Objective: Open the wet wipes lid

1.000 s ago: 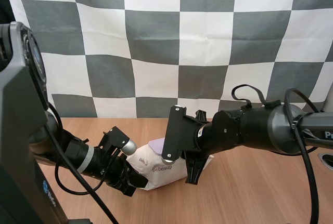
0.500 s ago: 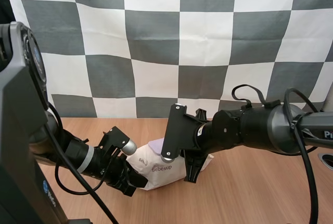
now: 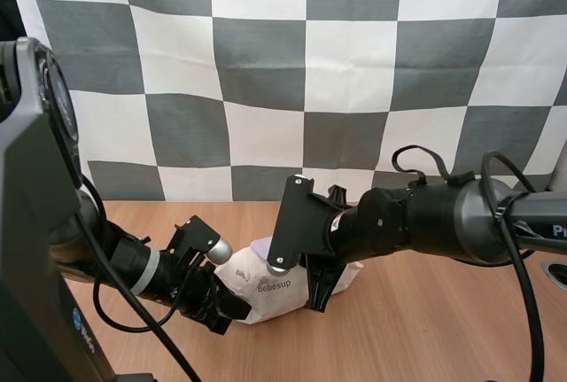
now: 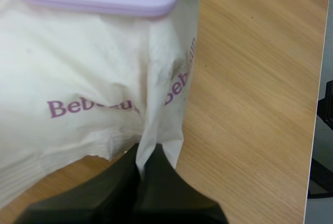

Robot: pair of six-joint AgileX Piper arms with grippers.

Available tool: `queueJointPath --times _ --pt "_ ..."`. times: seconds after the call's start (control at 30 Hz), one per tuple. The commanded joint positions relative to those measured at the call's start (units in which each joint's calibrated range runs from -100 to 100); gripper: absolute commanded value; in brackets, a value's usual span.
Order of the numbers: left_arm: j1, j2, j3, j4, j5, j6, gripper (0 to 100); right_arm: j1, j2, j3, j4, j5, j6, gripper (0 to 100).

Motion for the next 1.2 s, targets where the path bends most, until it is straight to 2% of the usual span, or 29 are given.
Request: queueJointPath --times 0.0,0.13,0.2,0.33,0.67,1.0,1.17 --pt "-0.03 -0.06 -0.1 -0.01 -0.01 1.0 0 0.0 -0.05 0.08 -0.03 -0.33 -0.04 30" --pt "-0.03 -0.06 -0.1 -0.01 -0.01 1.0 0 0.0 -0.05 0.08 -0.93 -0.36 -0.04 30" --pt "-0.03 -0.06 -0.1 -0.01 -0.01 1.0 0 0.0 -0.05 0.08 -0.93 -0.36 -0.04 26" --pt "-0.03 -0.06 -0.1 -0.01 -0.01 1.0 0 0.0 -0.05 0.08 -0.93 -0.94 -0.04 0" --pt "-0.03 -0.06 -0.1 0.11 -2.1 1.0 0 0.0 -0.29 -0.19 -1.2 -3.74 -0.04 0" --pt "-0.03 -0.06 -0.1 0.35 -2.1 1.0 0 0.0 -0.2 -7.04 -1.2 -3.6 0.05 0" --pt "-0.03 -0.06 -0.1 0.88 -1.76 1.0 0 0.0 1.58 -7.36 -1.2 -6.54 0.05 0"
